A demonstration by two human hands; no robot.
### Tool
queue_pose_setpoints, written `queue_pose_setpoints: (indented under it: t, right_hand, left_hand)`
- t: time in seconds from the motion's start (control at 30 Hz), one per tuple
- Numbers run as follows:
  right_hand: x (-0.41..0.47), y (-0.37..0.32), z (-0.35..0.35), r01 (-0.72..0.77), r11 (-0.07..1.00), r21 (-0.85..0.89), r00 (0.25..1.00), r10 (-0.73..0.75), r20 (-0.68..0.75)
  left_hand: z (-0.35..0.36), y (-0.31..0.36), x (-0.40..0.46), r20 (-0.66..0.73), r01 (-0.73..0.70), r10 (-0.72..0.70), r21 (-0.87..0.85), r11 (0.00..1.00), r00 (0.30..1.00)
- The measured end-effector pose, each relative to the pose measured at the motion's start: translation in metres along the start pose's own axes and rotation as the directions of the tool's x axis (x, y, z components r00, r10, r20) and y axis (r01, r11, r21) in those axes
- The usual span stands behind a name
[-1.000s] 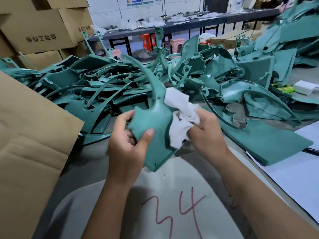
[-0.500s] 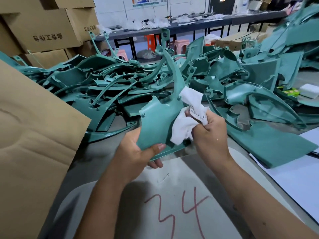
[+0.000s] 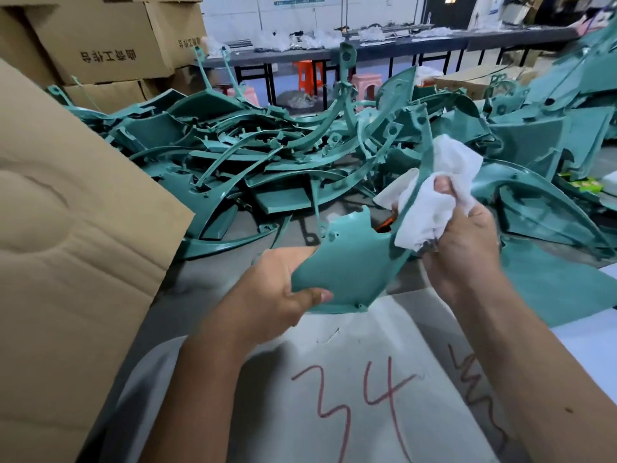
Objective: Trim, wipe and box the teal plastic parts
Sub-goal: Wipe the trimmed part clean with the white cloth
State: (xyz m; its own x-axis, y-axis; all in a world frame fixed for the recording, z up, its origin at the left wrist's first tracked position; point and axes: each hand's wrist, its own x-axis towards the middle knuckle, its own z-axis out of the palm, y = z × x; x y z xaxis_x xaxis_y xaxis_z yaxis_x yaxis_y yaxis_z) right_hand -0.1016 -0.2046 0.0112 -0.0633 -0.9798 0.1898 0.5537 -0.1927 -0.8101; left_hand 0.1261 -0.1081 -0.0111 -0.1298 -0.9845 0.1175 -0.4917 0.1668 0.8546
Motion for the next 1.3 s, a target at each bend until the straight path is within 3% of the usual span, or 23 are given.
queue_pose_setpoints:
  t: [0.2, 0.27, 0.33, 0.43, 0.53, 0.63, 0.7, 0.8, 0.87, 0.97, 1.03, 1.1, 1.13, 1.17, 1.23, 1.3]
  right_hand:
    - [-0.016, 0.011, 0.01, -0.045, 0.975, -0.219, 0.966, 0.098, 0.238]
    - [-0.021, 0.013, 0.015, -0.042, 0.977, -0.209, 0.964, 0.095, 0.247]
    - [-0.021, 0.011, 0.017, -0.03, 0.982, -0.186, 0.979, 0.066, 0.192]
    - [-0.021, 0.013, 0.02, -0.05, 0.996, -0.067, 0.996, 0.054, 0.065]
    - [-0.023, 0.016, 0.024, -0.115, 0.989, 0.092, 0.993, 0.117, -0.019]
    - [-0.026, 0.017, 0.03, -0.098, 0.99, 0.1, 0.995, 0.098, 0.011]
    - [-0.026, 0.015, 0.026, 0.021, 0.995, -0.097, 0.999, -0.016, 0.045]
    - [-0.024, 0.013, 0.013, 0.349, 0.821, -0.452, 0.933, -0.257, 0.253]
    - [-0.022, 0.011, 0.007, 0.428, 0.77, -0.473, 0.903, -0.35, 0.247]
    - [-0.013, 0.002, 0.005, 0.289, 0.91, -0.297, 0.952, -0.306, -0.012]
    - [-0.012, 0.002, 0.005, 0.124, 0.958, -0.258, 0.992, -0.128, -0.001]
    - [-0.022, 0.006, 0.009, -0.004, 0.952, -0.307, 0.993, 0.04, 0.11]
    - [-0.028, 0.009, 0.01, -0.028, 0.948, -0.317, 0.983, 0.083, 0.161]
    - [-0.033, 0.013, 0.011, -0.028, 0.946, -0.323, 0.964, 0.112, 0.243]
    - [-0.043, 0.016, 0.015, -0.023, 0.954, -0.298, 0.895, 0.153, 0.419]
    - [-0.051, 0.017, 0.02, -0.071, 0.967, -0.244, 0.834, 0.192, 0.518]
  left_hand:
    - [-0.002, -0.009, 0.0, -0.127, 0.116, -0.111, 0.029, 0.993, 0.986]
    - [-0.004, -0.008, -0.001, -0.202, 0.146, -0.13, 0.07, 0.987, 0.971]
    - [-0.004, -0.003, 0.0, -0.366, 0.168, -0.131, 0.071, 0.983, 0.921]
    - [0.004, 0.006, 0.006, -0.549, 0.038, -0.198, -0.289, 0.957, 0.812]
    - [0.027, 0.023, 0.013, -0.491, -0.076, -0.384, -0.686, 0.723, 0.782]
    - [0.05, 0.034, 0.019, -0.426, -0.074, -0.469, -0.796, 0.601, 0.773]
    - [0.058, 0.033, 0.023, -0.476, -0.096, -0.518, -0.795, 0.599, 0.711]
    - [0.055, 0.025, 0.028, -0.528, -0.031, -0.617, -0.774, 0.632, 0.584]
    - [0.045, 0.02, 0.029, -0.545, -0.025, -0.667, -0.784, 0.621, 0.508]
    - [0.027, 0.014, 0.026, -0.585, -0.051, -0.7, -0.781, 0.623, 0.41]
    - [0.018, 0.012, 0.025, -0.528, -0.123, -0.721, -0.835, 0.536, 0.448]
    - [0.015, 0.015, 0.024, -0.393, -0.15, -0.724, -0.913, 0.378, 0.567]
    - [0.016, 0.017, 0.024, -0.339, -0.114, -0.707, -0.931, 0.346, 0.621]
    - [0.019, 0.018, 0.023, -0.313, -0.039, -0.693, -0.924, 0.38, 0.65]
    - [0.03, 0.019, 0.024, -0.331, 0.145, -0.674, -0.824, 0.547, 0.661]
    - [0.04, 0.022, 0.023, -0.363, 0.212, -0.654, -0.748, 0.63, 0.663]
